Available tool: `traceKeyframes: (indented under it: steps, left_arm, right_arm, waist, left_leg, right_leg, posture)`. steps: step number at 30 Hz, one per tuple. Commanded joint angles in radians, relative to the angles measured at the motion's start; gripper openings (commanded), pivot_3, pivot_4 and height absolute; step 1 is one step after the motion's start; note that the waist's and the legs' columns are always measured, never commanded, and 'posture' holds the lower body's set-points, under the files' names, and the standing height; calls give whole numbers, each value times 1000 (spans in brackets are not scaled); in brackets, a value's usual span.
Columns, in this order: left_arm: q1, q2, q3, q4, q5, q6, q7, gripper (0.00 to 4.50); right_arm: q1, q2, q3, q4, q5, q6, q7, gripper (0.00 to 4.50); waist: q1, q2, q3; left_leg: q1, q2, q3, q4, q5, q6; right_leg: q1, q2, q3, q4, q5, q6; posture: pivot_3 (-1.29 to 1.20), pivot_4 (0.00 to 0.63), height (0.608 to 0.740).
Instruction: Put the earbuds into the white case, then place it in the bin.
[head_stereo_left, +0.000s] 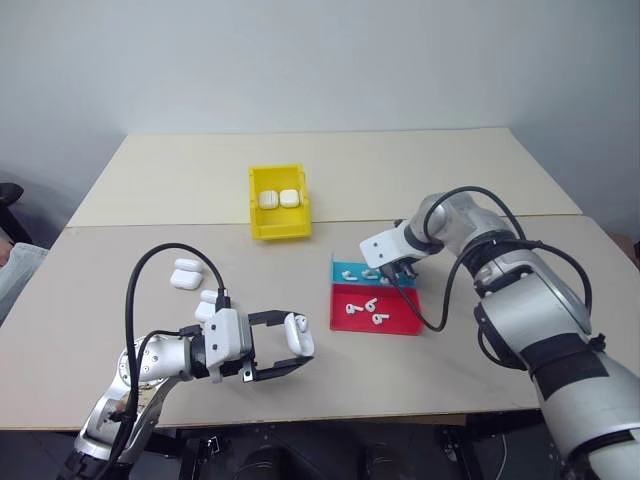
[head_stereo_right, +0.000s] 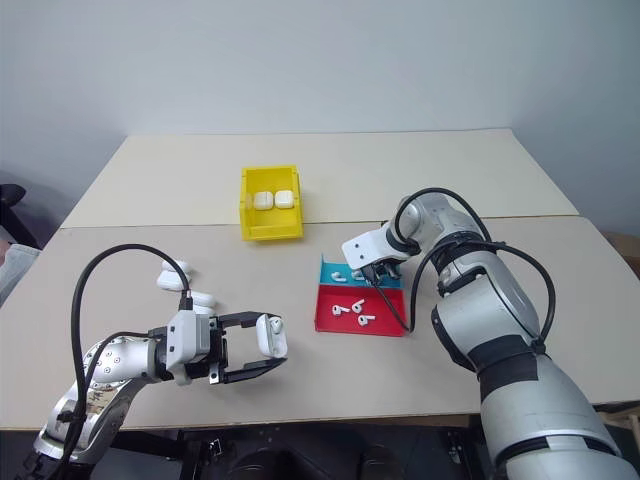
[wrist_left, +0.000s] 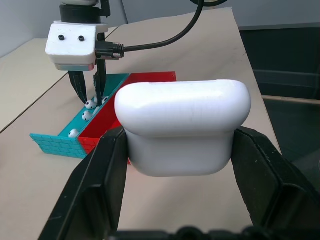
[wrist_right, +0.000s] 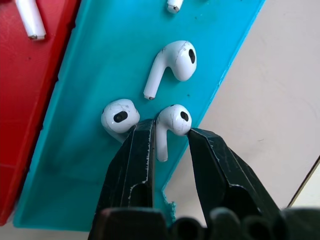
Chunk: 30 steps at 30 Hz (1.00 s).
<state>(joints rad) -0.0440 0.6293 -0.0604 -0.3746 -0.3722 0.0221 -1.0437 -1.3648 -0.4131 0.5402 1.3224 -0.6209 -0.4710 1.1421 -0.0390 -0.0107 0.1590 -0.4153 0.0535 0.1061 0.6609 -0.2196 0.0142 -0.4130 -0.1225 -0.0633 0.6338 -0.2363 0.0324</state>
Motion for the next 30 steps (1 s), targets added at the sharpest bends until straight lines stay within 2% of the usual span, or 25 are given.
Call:
traceKeyframes:
  steps: [1,30]
  left_arm:
    - [-23,-6,4,-1,-8,-31,-6,2792]
    - [-23,-8,6,4,-8,-32,-18,2792]
  right_arm:
    - [2,-16,-19,-19,24,6,15,1423]
    - [-13,-23,-29,-45,58,-1,33,1423]
  waist:
    - [0,0,0]
    - [-1,0,0]
  left_leg:
    - [0,0,0,0,0,0]
    - [0,0,0,0,0,0]
  right_leg:
    - [0,0,0,0,0,0]
    - [0,0,0,0,0,0]
  posture:
    - [0,150,740]
    - [0,150,740]
